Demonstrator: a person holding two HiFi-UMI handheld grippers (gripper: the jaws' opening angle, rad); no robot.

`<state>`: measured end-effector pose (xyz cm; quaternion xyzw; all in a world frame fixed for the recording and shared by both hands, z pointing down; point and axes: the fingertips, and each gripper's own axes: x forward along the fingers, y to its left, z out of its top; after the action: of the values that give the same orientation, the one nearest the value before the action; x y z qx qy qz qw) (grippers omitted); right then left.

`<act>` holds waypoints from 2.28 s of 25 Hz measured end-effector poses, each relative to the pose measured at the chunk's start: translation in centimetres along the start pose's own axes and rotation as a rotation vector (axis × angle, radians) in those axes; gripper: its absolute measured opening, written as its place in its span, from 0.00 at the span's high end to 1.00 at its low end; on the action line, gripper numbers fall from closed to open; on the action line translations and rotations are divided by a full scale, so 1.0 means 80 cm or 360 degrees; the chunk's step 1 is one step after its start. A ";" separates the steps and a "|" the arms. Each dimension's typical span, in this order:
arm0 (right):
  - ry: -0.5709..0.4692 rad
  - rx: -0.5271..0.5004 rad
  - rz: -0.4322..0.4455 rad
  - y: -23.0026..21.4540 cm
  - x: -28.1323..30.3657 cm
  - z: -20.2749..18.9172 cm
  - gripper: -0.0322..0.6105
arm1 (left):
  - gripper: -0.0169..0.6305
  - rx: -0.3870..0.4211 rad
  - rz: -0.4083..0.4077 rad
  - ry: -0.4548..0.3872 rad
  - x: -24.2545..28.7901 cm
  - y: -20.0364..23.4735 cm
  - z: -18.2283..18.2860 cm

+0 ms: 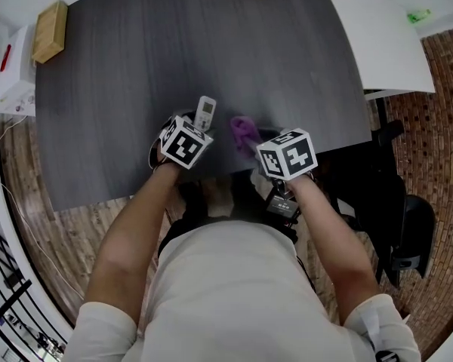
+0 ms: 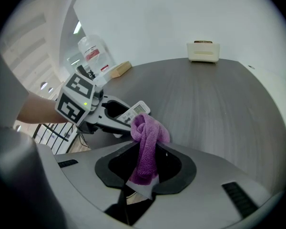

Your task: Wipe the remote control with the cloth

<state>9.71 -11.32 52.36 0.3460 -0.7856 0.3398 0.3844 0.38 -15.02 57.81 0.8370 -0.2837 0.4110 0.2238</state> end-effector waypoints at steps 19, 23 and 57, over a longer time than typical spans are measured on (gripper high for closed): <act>0.0116 -0.0189 -0.0002 0.017 0.026 -0.001 0.79 | 0.55 0.0396 -0.0204 0.0009 -0.024 -0.036 -0.033; 0.0114 -0.0164 -0.0007 0.015 0.027 -0.007 0.79 | 0.54 0.0282 -0.0085 -0.0024 -0.032 -0.024 -0.027; -0.0455 -0.0569 0.0070 0.071 -0.037 0.156 0.79 | 0.60 -0.1847 -0.1721 -0.1212 -0.145 -0.046 0.054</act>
<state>1.89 -17.50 42.47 0.2997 -0.8871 0.1510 0.3169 -0.63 -11.53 45.41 0.6911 -0.0680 -0.2675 0.6680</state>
